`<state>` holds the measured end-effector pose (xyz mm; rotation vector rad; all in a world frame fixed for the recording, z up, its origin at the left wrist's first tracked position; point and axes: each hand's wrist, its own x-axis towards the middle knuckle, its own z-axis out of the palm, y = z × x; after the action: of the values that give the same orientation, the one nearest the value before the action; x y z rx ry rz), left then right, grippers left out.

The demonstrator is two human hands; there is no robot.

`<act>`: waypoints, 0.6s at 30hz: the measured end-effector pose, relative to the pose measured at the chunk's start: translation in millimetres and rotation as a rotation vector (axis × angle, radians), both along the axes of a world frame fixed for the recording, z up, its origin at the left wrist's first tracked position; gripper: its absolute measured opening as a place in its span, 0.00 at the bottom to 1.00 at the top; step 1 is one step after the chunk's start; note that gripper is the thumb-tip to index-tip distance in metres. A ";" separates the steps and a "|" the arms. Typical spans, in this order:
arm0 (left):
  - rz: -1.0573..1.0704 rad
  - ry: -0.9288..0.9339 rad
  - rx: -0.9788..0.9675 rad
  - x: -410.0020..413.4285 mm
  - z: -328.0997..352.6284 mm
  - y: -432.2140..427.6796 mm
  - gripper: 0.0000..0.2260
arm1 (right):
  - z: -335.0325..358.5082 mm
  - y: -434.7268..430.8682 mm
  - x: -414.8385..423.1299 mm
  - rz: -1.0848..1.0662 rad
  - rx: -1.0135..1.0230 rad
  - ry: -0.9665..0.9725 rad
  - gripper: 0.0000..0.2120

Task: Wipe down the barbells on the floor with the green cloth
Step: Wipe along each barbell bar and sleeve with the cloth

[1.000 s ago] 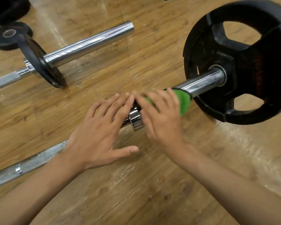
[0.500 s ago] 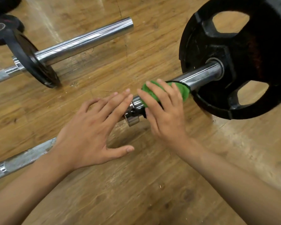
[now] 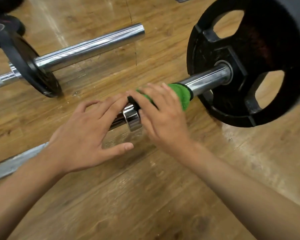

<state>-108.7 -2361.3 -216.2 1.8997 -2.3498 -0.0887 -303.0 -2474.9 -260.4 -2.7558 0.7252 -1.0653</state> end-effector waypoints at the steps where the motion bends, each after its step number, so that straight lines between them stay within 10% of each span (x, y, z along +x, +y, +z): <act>1: 0.009 0.004 0.010 1.3 0.2 -0.8 0.44 | 1.3 -16.7 -10.3 0.039 -0.065 0.051 0.20; 9: 0.033 -0.029 0.025 4.8 2.8 -6.0 0.47 | 6.9 -70.9 -27.9 -0.537 0.133 -0.154 0.15; 15: 0.027 -0.046 0.007 0.1 4.3 -1.6 0.46 | 6.4 -10.9 -5.6 -0.085 -0.019 0.075 0.18; 18: 0.020 -0.017 0.014 -3.9 4.8 3.6 0.46 | 10.2 -45.5 -48.3 -0.206 -0.003 0.107 0.19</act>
<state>-112.6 -2357.7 -211.3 1.9371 -2.3470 -0.0885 -351.3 -2520.4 -250.2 -2.8067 1.0423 -0.9567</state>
